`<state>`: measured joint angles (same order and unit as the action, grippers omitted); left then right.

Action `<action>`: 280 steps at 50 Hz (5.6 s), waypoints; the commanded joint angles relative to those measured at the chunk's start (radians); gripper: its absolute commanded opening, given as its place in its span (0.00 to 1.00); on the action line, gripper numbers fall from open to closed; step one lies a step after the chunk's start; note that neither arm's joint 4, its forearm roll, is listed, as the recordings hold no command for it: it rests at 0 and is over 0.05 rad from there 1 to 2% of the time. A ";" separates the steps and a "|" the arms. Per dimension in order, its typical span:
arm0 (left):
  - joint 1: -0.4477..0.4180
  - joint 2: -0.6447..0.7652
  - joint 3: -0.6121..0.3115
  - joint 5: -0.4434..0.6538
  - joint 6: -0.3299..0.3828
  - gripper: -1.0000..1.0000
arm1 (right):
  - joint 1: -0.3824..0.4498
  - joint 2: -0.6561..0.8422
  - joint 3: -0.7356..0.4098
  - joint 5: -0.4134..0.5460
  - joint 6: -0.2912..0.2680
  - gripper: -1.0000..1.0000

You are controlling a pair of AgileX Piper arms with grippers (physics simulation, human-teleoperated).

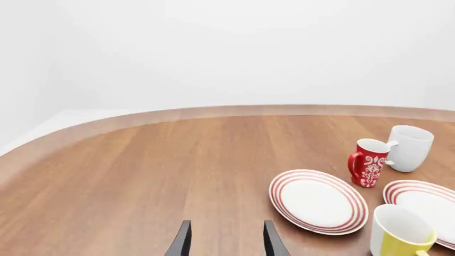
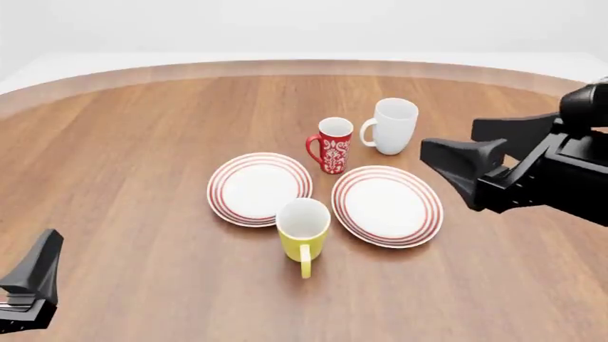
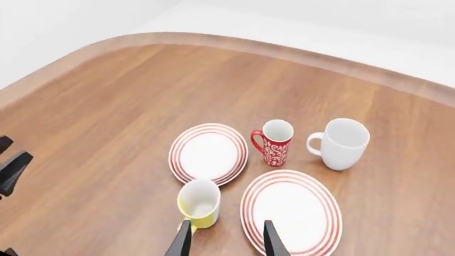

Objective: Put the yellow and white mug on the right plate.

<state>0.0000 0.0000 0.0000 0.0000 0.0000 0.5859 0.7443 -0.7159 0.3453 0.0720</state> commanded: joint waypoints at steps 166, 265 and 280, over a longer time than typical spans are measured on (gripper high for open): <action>0.000 0.000 0.000 0.000 0.000 1.00 | 0.246 0.603 -0.188 0.067 0.405 1.00; 0.000 0.000 0.000 0.000 0.000 1.00 | 0.287 0.865 -0.070 -0.232 0.495 1.00; 0.000 0.000 0.000 0.000 0.000 1.00 | 0.295 0.899 -0.046 -0.283 0.516 1.00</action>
<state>0.0000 0.0000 0.0000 0.0000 0.0000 0.8720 1.6181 -0.7761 0.0966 0.5734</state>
